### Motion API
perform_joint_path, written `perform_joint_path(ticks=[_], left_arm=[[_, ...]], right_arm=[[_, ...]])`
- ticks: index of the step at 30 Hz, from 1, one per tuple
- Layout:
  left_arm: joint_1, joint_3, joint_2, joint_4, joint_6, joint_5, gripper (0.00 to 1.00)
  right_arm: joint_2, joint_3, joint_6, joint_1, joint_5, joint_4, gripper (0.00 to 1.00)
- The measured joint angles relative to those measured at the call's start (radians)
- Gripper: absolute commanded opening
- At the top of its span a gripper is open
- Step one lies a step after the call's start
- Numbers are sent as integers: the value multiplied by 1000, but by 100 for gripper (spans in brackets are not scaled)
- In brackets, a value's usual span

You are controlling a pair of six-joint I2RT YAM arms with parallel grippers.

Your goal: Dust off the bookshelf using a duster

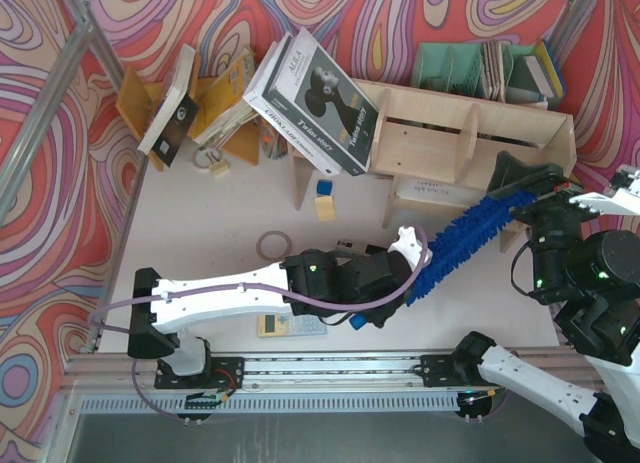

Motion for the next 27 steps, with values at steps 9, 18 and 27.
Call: perform_joint_path(ticks=[9,18,27], left_arm=[[-1,-10,-25,-25,-1,-4,0],[0,82,80,-18,11,4,0],[28,124,145,-21,13,-16,0]], right_arm=[[2,-18,1,0,0,0,99],[4,-18,0,0,0,0,99],[3,-25,1,0,4,0,99]])
